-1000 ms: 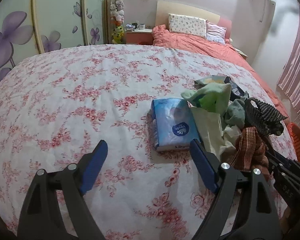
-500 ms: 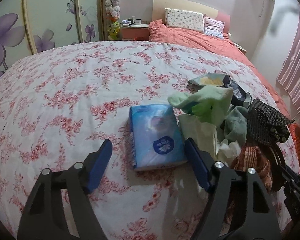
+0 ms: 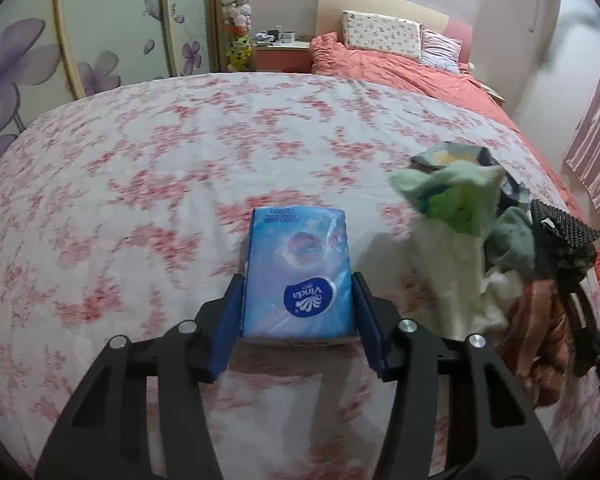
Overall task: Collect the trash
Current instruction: 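Grasp the blue tissue pack with the left gripper and lift it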
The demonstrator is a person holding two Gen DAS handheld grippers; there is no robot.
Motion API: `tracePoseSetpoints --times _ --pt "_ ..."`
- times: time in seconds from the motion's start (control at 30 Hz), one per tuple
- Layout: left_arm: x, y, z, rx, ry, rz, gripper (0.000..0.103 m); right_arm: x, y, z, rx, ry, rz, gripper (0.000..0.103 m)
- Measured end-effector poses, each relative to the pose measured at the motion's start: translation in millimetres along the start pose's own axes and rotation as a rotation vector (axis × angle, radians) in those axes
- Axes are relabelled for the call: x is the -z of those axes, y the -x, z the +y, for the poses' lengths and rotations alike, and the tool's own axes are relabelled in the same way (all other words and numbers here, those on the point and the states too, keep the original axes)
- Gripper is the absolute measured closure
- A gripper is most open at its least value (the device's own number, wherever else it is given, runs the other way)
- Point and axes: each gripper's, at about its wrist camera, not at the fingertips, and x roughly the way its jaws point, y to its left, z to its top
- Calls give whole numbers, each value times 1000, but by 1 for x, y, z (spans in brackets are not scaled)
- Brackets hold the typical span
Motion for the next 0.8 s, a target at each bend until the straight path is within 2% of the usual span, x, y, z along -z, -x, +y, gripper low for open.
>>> tracePoseSetpoints --times 0.17,0.23,0.3,0.57,0.6,0.63,0.8 --pt "1 1 13 -10 10 -9 49 -5 -1 -27 54 -95 -14 85" --pt "1 1 12 -14 4 -7 49 -7 -2 -30 44 -117 -13 85" --pt "1 1 10 -13 -1 -5 47 -10 -6 -27 18 -113 -8 85" --pt "-3 -3 7 -13 -5 -2 42 -16 -16 -15 7 -76 -10 85" --pt "-4 -3 6 -14 -5 -2 44 -17 -16 -15 10 -71 -10 85" --pt "-4 -3 6 -15 -4 -4 51 -17 -15 -14 17 -65 -11 89" --pt "-4 -2 7 5 -1 -10 53 -14 -7 -17 -9 -81 -11 90"
